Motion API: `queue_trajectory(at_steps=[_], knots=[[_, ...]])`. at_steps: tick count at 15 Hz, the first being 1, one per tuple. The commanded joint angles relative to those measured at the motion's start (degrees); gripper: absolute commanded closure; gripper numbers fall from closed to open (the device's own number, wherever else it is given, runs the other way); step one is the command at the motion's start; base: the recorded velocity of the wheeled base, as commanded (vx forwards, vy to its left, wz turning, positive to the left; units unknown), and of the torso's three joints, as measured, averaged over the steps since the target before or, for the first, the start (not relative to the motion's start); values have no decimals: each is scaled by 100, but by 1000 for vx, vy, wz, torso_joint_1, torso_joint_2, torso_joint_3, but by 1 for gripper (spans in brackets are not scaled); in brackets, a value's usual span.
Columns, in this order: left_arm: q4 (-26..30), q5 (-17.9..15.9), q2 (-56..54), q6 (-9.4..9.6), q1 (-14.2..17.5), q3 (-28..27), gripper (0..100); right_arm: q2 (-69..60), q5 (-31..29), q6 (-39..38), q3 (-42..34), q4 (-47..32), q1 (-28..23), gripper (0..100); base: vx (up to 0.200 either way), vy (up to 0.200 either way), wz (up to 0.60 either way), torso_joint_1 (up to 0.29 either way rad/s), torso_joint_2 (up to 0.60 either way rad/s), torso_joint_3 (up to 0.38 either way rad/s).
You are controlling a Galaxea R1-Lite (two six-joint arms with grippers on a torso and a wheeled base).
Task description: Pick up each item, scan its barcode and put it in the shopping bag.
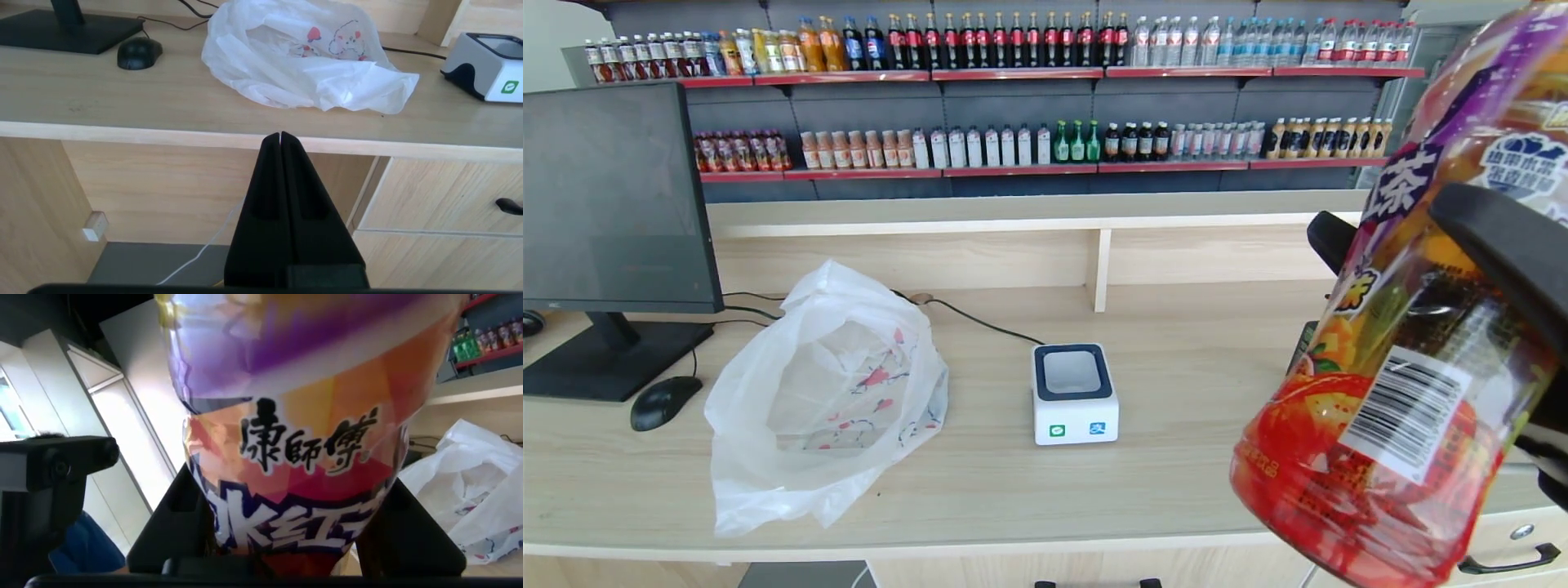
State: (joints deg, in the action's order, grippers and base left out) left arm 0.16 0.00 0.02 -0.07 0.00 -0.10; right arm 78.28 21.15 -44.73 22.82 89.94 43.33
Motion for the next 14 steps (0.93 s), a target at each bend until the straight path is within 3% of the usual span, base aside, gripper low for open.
queue_trajectory(at_steps=[1, 9, 14], knots=[[2, 0, -2, -1, 0, 1, 100, -155, 3, -1, -190, 6, 0, 100, 0, 0, 0, 0, 0, 0], [2, 0, -2, -1, 0, 1, 100, -155, 3, 149, -322, 6, -26, 100, 0, 0, 0, 0, 0, 0], [2, 0, -2, -1, 0, 1, 100, 487, -14, 1537, -410, 6, -123, 100, 0, 0, 0, 0, 0, 0]])
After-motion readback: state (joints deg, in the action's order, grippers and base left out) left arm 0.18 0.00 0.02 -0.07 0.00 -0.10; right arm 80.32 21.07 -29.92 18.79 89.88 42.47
